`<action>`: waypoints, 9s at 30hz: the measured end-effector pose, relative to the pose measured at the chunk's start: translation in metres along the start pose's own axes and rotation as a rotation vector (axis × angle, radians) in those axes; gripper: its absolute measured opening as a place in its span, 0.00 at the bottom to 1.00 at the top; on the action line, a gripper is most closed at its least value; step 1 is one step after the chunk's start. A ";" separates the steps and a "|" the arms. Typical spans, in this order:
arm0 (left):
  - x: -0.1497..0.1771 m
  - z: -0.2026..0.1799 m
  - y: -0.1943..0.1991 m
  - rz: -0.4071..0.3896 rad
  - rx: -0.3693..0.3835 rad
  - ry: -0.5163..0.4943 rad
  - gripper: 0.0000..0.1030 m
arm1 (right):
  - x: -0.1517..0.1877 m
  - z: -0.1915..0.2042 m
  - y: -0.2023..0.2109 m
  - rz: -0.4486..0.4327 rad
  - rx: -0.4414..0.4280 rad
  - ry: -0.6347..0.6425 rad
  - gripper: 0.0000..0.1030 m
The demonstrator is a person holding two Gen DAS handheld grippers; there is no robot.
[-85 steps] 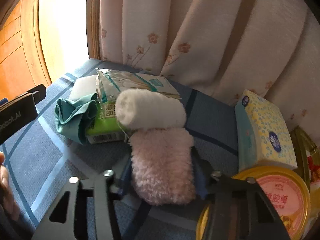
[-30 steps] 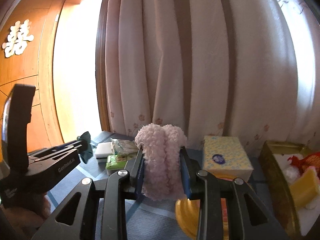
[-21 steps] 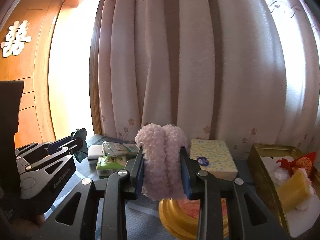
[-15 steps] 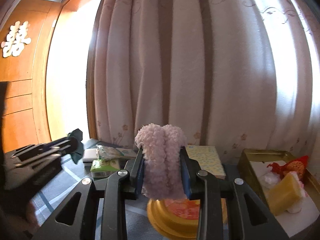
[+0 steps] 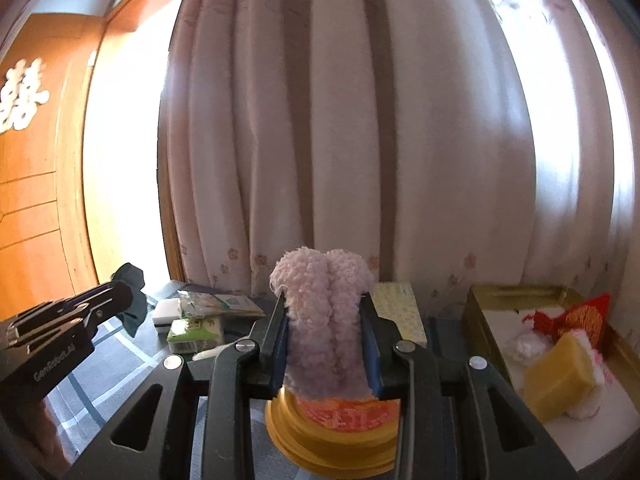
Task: Organize soft objects
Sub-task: 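Carry the pink puff and teal cloth over the gold tray, then lower the puff and cloth onto the tray paper and open both grippers, then withdraw both grippers from the tray back toward the bed, then reach the right gripper to the white rolled gauze and grasp it, then grasp the bag of cotton swabs with the left gripper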
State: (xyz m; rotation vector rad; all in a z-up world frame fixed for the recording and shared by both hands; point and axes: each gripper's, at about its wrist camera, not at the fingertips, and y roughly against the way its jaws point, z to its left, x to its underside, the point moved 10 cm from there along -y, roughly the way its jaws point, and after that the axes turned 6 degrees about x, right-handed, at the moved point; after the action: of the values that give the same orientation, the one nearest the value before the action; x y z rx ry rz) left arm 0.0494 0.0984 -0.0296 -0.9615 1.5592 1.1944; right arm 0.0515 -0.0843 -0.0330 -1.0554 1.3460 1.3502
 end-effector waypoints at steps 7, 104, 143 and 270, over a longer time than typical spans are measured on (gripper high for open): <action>0.005 -0.014 -0.002 0.005 0.010 -0.005 0.14 | 0.003 -0.025 -0.004 0.028 0.033 -0.046 0.33; 0.030 -0.301 -0.088 0.072 0.176 -0.207 1.00 | 0.002 -0.301 0.055 -0.080 0.435 -0.206 0.87; 0.020 -0.206 -0.063 0.032 0.043 -0.106 0.99 | -0.005 -0.272 0.100 -0.256 0.560 -0.285 0.91; 0.022 0.047 -0.222 0.500 0.006 -0.124 0.43 | 0.002 0.051 -0.073 0.110 -0.080 0.001 0.29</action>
State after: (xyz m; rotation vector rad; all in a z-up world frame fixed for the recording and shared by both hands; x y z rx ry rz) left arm 0.2611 0.0932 -0.1129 -0.4881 1.7550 1.5555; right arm 0.1240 -0.0357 -0.0486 -1.0481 1.3772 1.4952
